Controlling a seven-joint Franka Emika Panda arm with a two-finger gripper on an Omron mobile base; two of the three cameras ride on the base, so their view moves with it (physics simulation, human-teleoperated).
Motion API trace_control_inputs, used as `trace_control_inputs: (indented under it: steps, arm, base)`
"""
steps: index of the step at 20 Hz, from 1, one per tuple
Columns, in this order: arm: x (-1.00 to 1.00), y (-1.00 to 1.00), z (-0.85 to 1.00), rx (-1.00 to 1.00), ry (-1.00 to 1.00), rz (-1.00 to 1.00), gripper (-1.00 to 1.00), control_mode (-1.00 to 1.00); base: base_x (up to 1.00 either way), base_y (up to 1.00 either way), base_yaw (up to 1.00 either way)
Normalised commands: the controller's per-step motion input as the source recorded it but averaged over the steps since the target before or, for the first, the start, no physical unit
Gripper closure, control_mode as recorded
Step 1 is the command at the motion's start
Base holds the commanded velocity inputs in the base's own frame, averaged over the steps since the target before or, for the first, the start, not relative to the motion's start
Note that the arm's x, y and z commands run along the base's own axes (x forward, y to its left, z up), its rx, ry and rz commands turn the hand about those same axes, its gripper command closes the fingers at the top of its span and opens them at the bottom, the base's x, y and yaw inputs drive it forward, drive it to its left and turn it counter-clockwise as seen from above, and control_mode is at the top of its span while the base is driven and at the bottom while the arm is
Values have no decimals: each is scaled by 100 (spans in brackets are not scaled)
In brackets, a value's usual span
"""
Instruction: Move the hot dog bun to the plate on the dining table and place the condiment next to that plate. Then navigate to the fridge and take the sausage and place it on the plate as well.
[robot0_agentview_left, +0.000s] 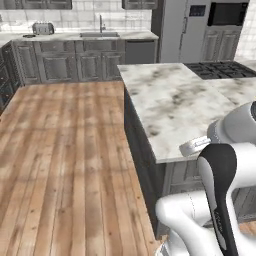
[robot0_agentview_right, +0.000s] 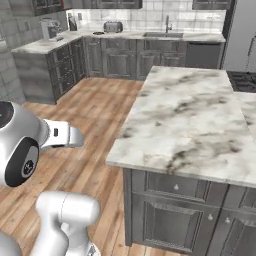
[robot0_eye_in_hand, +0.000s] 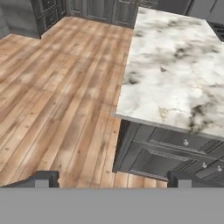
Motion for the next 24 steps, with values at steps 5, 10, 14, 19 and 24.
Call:
trace_control_inputs:
  steps: [5,10,14,19,24]
  arm:
    - [0,0,0,0,0,0,-100,100]
    - [0,0,0,0,0,0,-100,100]
    - [0,0,0,0,0,0,-100,100]
    - [0,0,0,0,0,0,-100,100]
    - [0,0,0,0,0,0,-100,100]
  base:
    - [46,100,-15]
    - [74,100,-25]
    - [96,100,-31]
    - [100,81,-29]
    - [100,38,6]
